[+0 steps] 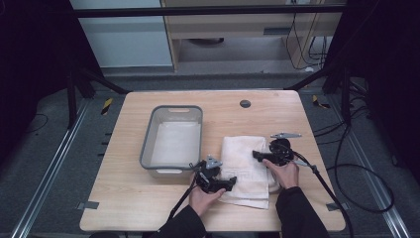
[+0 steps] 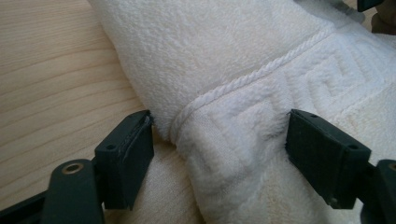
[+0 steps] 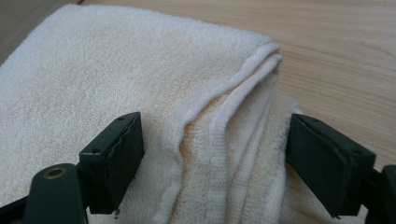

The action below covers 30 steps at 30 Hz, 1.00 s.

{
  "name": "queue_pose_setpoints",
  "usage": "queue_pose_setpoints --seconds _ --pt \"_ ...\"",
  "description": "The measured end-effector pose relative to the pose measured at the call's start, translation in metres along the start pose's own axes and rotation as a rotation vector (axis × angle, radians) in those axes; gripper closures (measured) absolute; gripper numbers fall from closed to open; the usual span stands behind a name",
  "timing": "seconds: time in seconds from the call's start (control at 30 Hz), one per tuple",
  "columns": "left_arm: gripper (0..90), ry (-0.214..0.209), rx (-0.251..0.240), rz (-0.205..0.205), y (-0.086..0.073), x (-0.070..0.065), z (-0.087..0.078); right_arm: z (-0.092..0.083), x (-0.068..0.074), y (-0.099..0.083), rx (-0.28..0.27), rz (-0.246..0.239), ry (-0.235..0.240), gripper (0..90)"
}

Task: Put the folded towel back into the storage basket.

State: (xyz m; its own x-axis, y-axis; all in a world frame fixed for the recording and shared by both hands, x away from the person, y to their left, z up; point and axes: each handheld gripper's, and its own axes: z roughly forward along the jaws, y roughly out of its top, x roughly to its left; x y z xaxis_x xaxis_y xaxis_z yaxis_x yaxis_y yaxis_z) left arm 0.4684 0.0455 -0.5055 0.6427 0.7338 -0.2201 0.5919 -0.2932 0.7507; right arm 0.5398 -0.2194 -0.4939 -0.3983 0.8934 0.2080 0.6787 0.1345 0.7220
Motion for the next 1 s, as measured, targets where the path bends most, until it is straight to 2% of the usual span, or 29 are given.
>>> queue_pose_setpoints --seconds 0.17,0.3,0.5,0.53,0.57,0.73,0.77,0.8,1.0 --pt "28.4 -0.008 0.004 0.002 0.0002 -0.0023 0.0005 0.0029 -0.0020 -0.0011 0.013 0.018 0.018 19.6" --pt "36.8 -0.022 0.013 -0.004 0.0010 -0.0032 0.0005 0.0046 -0.0029 -0.0023 0.025 0.036 0.033 22.1" --pt "46.6 -0.047 0.014 -0.043 0.0018 -0.0040 0.0008 0.0030 -0.0024 -0.0020 0.041 0.069 0.083 37.9" --pt "48.7 -0.047 0.014 -0.043 0.0018 -0.0040 0.0008 0.0030 -0.0024 -0.0020 0.041 0.069 0.083 37.9" --pt "51.5 -0.051 0.003 -0.042 0.0017 -0.0044 0.0003 0.0026 -0.0021 -0.0020 0.046 0.085 0.099 42.3" --pt "61.8 -0.051 -0.006 -0.047 0.0026 -0.0049 -0.0008 0.0014 -0.0027 -0.0012 0.048 0.096 0.124 51.4" --pt "61.8 -0.051 -0.011 -0.049 0.0026 -0.0047 -0.0013 0.0014 -0.0027 -0.0012 0.048 0.096 0.124 51.4" --pt "66.2 -0.050 -0.015 -0.051 0.0026 -0.0047 -0.0017 0.0006 -0.0022 -0.0009 0.044 0.100 0.130 55.1" --pt "70.0 -0.053 -0.034 -0.058 0.0025 -0.0048 -0.0043 -0.0029 -0.0003 -0.0001 0.032 0.098 0.124 60.3"
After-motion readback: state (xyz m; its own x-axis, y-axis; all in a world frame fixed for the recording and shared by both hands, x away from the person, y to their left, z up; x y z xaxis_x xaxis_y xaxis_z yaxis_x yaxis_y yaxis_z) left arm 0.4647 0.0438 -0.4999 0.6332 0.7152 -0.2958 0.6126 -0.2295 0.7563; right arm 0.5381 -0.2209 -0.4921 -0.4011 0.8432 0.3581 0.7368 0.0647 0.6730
